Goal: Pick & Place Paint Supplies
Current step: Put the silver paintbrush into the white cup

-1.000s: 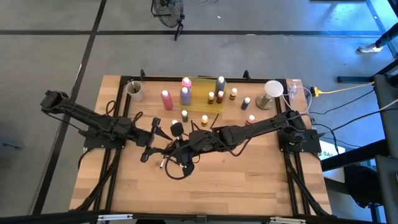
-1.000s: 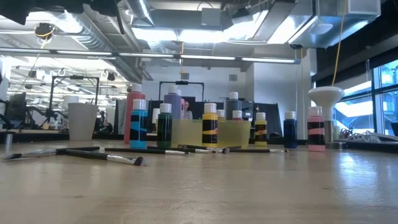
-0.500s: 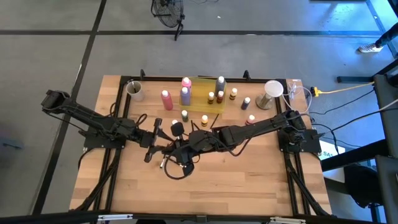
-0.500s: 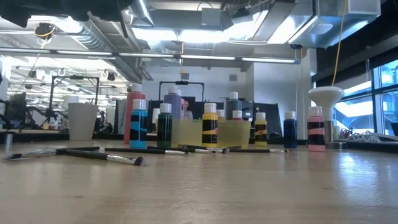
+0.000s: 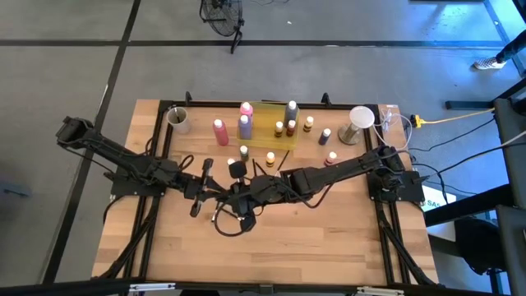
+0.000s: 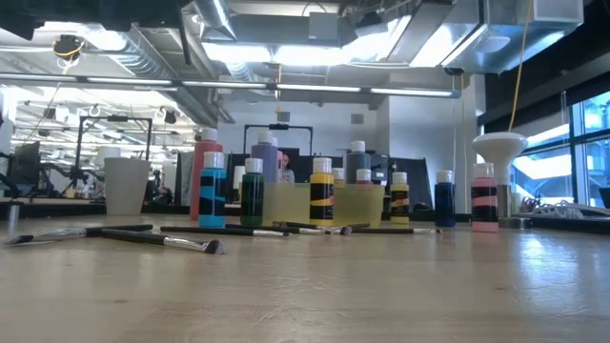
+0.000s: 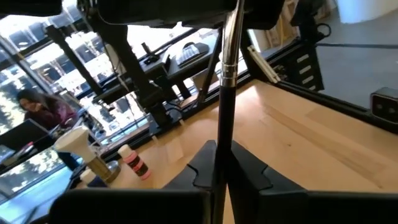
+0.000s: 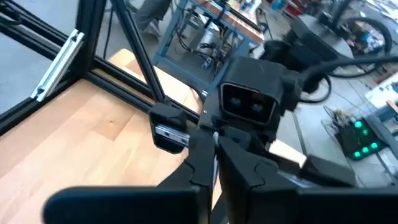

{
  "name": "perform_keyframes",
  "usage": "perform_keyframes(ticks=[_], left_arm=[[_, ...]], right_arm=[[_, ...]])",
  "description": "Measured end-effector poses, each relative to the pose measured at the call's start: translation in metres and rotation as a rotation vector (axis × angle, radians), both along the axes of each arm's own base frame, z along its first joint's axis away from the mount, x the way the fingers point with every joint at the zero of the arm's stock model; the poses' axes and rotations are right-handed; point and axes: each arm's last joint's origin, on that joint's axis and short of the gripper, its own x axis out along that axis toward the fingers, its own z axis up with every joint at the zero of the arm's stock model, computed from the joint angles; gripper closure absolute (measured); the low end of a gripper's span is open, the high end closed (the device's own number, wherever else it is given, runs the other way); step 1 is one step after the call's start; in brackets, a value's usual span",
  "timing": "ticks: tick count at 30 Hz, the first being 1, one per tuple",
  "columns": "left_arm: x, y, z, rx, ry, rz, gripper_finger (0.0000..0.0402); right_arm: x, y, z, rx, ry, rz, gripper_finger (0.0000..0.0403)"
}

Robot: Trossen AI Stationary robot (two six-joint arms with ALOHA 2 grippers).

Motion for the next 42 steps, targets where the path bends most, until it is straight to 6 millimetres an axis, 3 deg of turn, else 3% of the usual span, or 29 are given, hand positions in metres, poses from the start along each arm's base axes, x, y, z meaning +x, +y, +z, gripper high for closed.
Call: perform_keyframes(ticks=[7,11,17,21,29,35,42], left_arm=[[-0.001,-0.001,-0.001,0.02,0.01,0.011,0.0388],[-0.001,0.001,-0.003,0.026,0.022,0.049,0.0389],[-0.008,0.014,0.002,0.135,0.052,0.4,0.0389],[-0.019,0.029,0.011,0.155,0.146,0.668,0.0389],[-0.055,0.062,0.042,-0.076,0.102,0.897,0.0389],[-0.106,0.077,0.07,-0.238,-0.035,0.98,0.0388],[-0.149,0.084,0.065,-0.287,-0.113,1.119,0.0389]], right_arm=[[-0.007,0.021,-0.002,-0.101,0.006,0.029,0.0328],[-0.015,0.039,0.003,-0.2,-0.049,-0.128,0.0299],[-0.029,0.058,0.006,-0.283,-0.086,-0.402,0.0274],[-0.039,0.068,-0.002,-0.273,-0.046,-0.484,0.0273],[-0.054,0.086,-0.008,-0.235,-0.029,-0.508,0.0272],[-0.059,0.094,-0.01,-0.239,-0.022,-0.489,0.0272],[-0.058,0.092,-0.01,-0.221,-0.027,-0.498,0.0272]])
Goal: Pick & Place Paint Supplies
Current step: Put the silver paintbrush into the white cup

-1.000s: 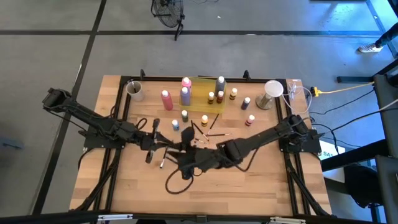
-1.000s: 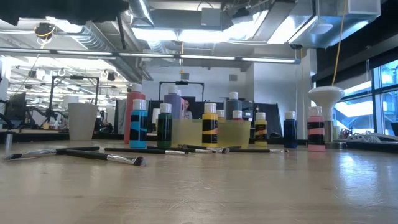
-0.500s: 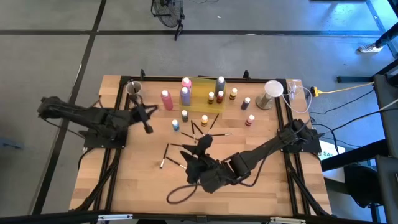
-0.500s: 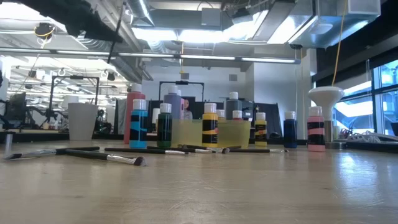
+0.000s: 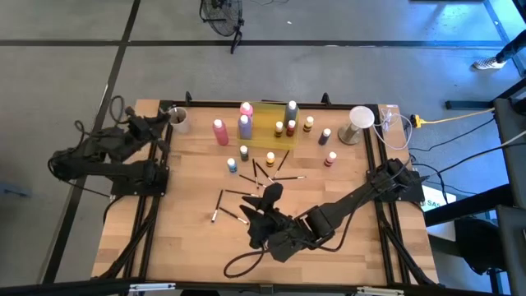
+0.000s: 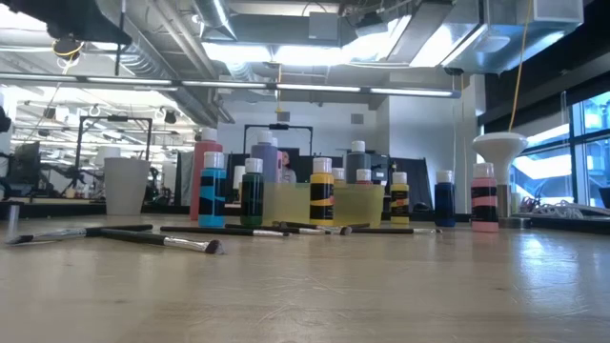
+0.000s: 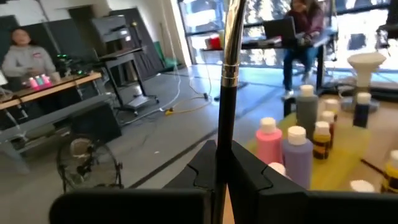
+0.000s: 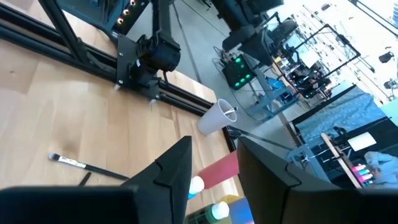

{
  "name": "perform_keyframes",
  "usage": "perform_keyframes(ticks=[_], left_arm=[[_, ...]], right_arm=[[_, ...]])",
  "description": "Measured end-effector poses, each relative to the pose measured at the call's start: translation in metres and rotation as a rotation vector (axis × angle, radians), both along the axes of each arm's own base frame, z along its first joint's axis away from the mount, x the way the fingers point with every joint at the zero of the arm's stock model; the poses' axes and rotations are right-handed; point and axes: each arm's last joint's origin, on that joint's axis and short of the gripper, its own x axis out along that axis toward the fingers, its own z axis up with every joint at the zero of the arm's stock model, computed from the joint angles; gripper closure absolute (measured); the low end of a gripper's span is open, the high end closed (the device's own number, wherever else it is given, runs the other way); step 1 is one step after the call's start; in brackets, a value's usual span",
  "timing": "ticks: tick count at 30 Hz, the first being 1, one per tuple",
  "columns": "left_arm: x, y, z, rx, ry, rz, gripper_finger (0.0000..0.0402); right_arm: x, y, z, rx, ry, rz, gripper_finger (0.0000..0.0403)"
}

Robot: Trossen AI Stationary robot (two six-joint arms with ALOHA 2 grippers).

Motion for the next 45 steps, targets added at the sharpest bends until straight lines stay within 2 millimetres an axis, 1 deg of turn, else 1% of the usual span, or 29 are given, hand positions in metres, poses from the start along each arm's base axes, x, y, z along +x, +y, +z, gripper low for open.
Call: perform_keyframes(ticks=[5,8,11,13,15,20,23,26,28,31,35,37,38,42,45], left_arm=[[-0.018,-0.001,0.001,0.009,-0.092,-0.005,0.0389],[-0.023,-0.001,0.002,0.022,-0.111,-0.018,0.0389],[-0.024,-0.001,0.007,0.026,-0.174,-0.038,0.0389],[-0.021,-0.002,0.012,0.034,-0.212,-0.076,0.0389],[-0.016,-0.002,0.016,0.051,-0.21,-0.091,0.0389],[0.001,0.0,0.016,0.025,-0.154,-0.032,0.0389],[0.01,0.001,0.016,0.006,-0.144,-0.01,0.0389],[0.018,0.001,0.018,-0.026,-0.176,-0.041,0.0389],[0.024,0.002,0.016,-0.048,-0.166,-0.048,0.0389],[0.032,0.005,0.011,-0.094,-0.156,-0.052,0.0389],[0.043,0.01,-0.013,-0.135,-0.09,-0.028,0.0389],[0.044,0.013,-0.026,-0.147,-0.075,0.016,0.0389],[0.044,0.015,-0.03,-0.143,-0.094,0.034,0.0389],[0.039,0.019,-0.034,-0.118,-0.198,0.063,0.0389],[0.036,0.021,-0.042,-0.115,-0.201,0.09,0.0389]], right_arm=[[0.003,-0.005,0.0,0.017,-0.01,-0.017,0.0272],[0.005,-0.008,0.0,0.018,-0.01,-0.022,0.0272],[0.009,-0.015,0.0,0.03,-0.005,-0.017,0.0272],[0.012,-0.02,0.0,0.024,0.006,-0.011,0.0272],[0.014,-0.024,0.0,0.016,0.012,-0.012,0.0272],[0.02,-0.033,0.002,0.016,-0.004,-0.028,0.0272],[0.022,-0.036,0.003,-0.004,0.001,-0.027,0.0272],[0.022,-0.036,0.003,-0.011,0.013,-0.005,0.0272],[0.023,-0.036,0.003,-0.022,0.02,0.001,0.0272],[0.022,-0.036,0.003,-0.048,0.036,0.011,0.0272],[0.023,-0.036,0.003,-0.07,0.049,0.017,0.0272],[0.022,-0.036,0.003,-0.079,0.056,0.02,0.0272],[0.023,-0.037,0.003,-0.086,0.06,0.021,0.0272],[0.025,-0.041,0.003,-0.094,0.067,0.015,0.0272],[0.027,-0.048,0.002,-0.097,0.075,-0.001,0.0272]])
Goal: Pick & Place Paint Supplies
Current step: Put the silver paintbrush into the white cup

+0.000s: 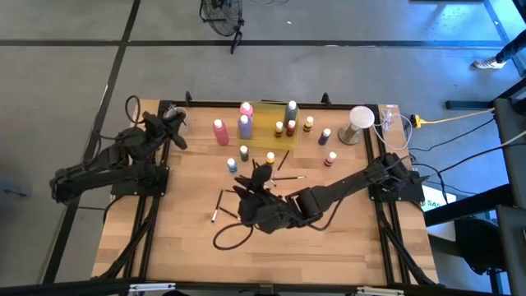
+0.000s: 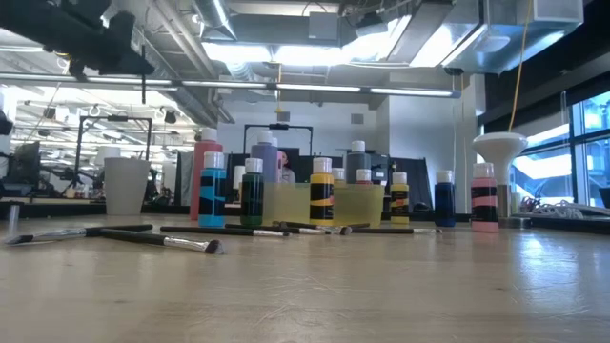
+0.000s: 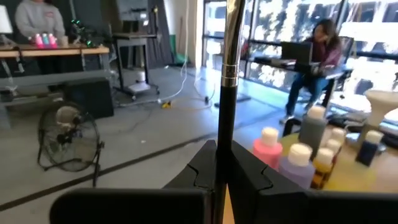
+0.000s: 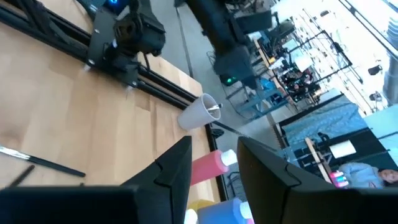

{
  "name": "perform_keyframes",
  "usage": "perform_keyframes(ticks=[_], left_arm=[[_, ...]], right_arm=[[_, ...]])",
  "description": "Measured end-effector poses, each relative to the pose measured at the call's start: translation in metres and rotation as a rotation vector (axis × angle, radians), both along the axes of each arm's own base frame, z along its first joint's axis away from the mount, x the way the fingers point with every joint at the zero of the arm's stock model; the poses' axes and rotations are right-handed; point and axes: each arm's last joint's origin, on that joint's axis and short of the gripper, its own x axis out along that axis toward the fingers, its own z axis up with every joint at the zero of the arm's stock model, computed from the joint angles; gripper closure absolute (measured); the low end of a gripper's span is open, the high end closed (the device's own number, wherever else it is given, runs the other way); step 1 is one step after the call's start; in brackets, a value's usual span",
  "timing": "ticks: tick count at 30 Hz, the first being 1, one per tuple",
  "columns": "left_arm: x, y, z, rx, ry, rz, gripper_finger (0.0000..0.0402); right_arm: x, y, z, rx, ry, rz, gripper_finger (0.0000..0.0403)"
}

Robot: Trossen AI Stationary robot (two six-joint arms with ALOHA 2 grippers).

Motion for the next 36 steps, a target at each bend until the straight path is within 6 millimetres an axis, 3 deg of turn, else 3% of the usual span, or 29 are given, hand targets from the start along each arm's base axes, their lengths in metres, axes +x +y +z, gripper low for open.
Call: perform_keyframes(ticks=[12,23,30,36], left_arm=[[-0.001,0.012,-0.03,0.032,-0.016,0.198,0.0388],[-0.007,0.023,-0.042,0.055,0.061,0.42,0.0387],[-0.003,0.034,-0.063,0.015,0.068,0.428,0.0387],[-0.002,0.042,-0.07,-0.006,0.093,0.464,0.0387]], right_arm=[[0.01,-0.021,-0.003,0.068,0.03,0.047,0.0272],[0.01,-0.021,-0.004,0.08,0.043,0.075,0.0272],[0.013,-0.027,-0.004,0.106,0.056,0.108,0.0272],[0.015,-0.033,-0.005,0.114,0.059,0.111,0.0272]])
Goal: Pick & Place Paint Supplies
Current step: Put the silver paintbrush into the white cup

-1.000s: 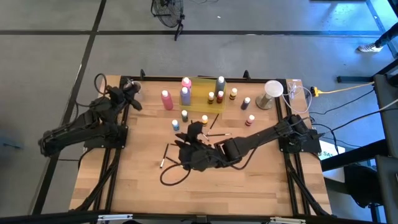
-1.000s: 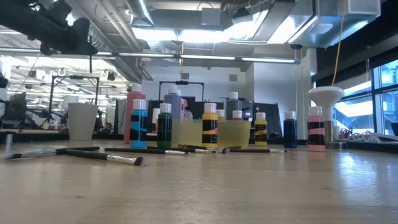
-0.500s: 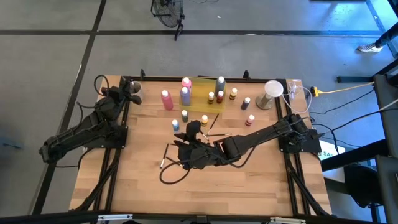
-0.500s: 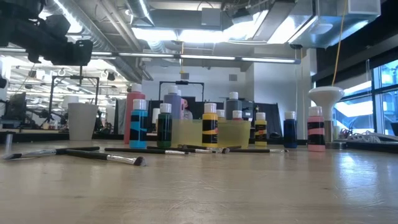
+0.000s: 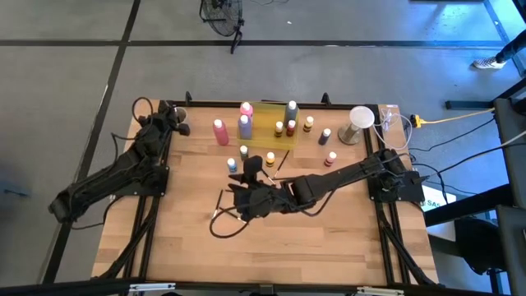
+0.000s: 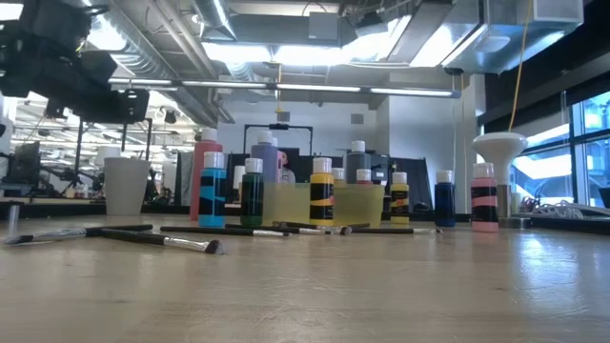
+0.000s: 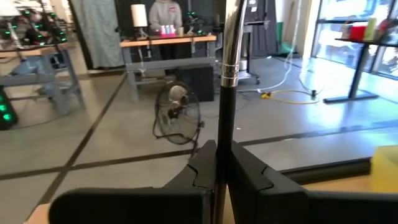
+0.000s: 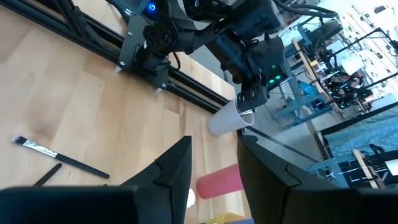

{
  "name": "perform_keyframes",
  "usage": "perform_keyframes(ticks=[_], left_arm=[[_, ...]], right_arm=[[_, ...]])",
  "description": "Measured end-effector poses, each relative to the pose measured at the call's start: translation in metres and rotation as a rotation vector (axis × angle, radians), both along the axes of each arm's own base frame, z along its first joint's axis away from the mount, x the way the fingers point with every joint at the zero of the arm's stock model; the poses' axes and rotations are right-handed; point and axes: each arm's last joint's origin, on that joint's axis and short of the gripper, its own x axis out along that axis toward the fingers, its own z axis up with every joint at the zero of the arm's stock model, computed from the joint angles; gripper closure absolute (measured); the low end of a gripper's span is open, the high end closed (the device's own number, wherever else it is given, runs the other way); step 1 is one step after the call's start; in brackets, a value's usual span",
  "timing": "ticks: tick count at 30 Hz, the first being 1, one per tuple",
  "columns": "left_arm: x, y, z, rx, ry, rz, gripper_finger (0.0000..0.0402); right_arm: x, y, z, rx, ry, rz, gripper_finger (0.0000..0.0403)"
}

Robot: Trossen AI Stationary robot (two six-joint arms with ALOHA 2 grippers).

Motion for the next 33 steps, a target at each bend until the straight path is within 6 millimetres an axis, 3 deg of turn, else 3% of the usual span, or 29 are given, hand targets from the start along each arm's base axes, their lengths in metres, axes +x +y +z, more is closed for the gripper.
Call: perform_keyframes(ticks=[10,29,33], left_arm=[[-0.001,0.009,-0.003,-0.036,-0.009,0.001,0.0386],[-0.003,0.023,-0.012,-0.097,0.014,0.091,0.0367],[-0.001,0.026,-0.012,-0.106,-0.002,0.024,0.0366]], right_arm=[[0.004,-0.011,-0.002,0.031,0.031,0.04,0.0272],[0.004,-0.013,-0.004,0.026,0.049,0.034,0.0272],[0.003,-0.013,-0.004,0.026,0.05,0.035,0.0272]])
